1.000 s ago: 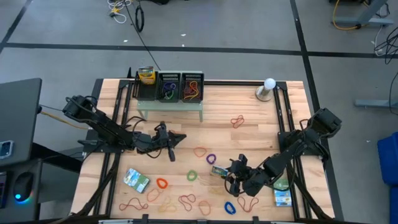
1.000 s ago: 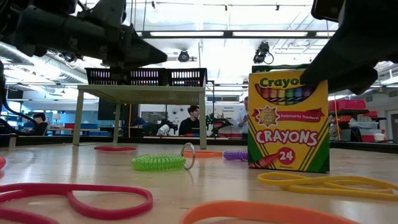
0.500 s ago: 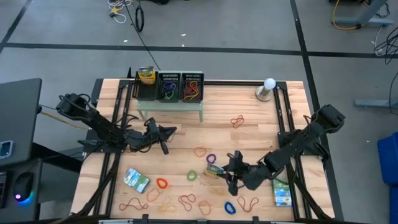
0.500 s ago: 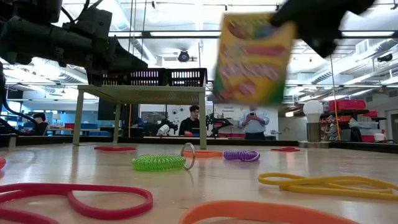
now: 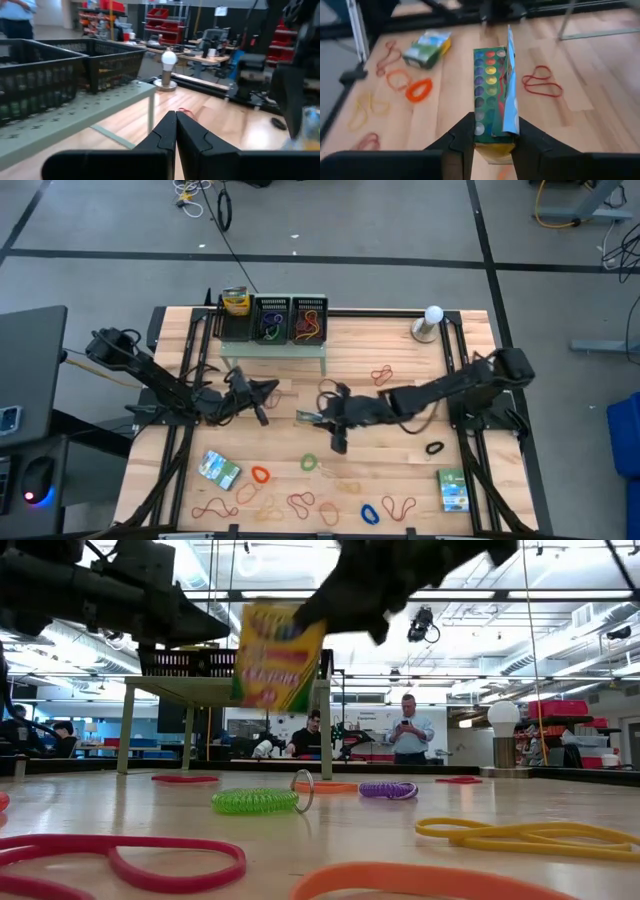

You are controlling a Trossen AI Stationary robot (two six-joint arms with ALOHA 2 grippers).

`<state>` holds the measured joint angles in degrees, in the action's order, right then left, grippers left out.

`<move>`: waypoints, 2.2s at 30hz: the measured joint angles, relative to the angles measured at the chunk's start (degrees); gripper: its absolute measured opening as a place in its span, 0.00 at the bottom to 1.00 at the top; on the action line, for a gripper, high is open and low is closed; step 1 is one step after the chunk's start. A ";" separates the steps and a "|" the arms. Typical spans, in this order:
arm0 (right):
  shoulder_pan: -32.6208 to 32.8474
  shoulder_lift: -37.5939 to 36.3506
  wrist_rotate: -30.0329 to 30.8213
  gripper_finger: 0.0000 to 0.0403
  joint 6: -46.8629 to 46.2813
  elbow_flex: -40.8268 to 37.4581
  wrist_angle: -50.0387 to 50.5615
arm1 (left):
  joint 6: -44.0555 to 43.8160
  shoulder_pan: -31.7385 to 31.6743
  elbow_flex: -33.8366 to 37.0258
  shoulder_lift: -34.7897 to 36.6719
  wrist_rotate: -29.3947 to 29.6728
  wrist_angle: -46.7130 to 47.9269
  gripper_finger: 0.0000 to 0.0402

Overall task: Pick & Place Office Desk Supplies
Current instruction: Put the crayon box into the left black bin on the shelf

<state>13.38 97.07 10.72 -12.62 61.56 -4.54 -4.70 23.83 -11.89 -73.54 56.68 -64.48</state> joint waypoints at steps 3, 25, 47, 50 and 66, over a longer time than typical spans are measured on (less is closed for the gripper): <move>-2.28 3.75 -4.80 0.26 5.58 1.44 -2.33 | 1.08 1.04 0.01 0.00 3.01 0.13 0.03; -10.59 15.70 -15.27 0.26 20.02 8.76 -5.09 | 2.75 2.08 -0.01 -0.04 6.27 0.01 0.03; -11.01 19.28 -18.42 0.26 20.00 12.76 -1.79 | 2.40 2.10 -0.04 -0.07 5.58 0.93 0.03; -11.01 19.28 -18.46 0.28 19.98 12.76 -2.09 | 2.32 2.08 -0.04 -0.07 5.09 0.88 0.03; -10.96 19.02 -15.70 0.56 19.21 12.72 -1.46 | 2.35 2.10 -0.04 -0.07 4.11 0.87 0.03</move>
<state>2.42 116.09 -4.99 6.59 74.28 -6.00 -2.35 25.93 -11.92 -73.60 60.79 -63.61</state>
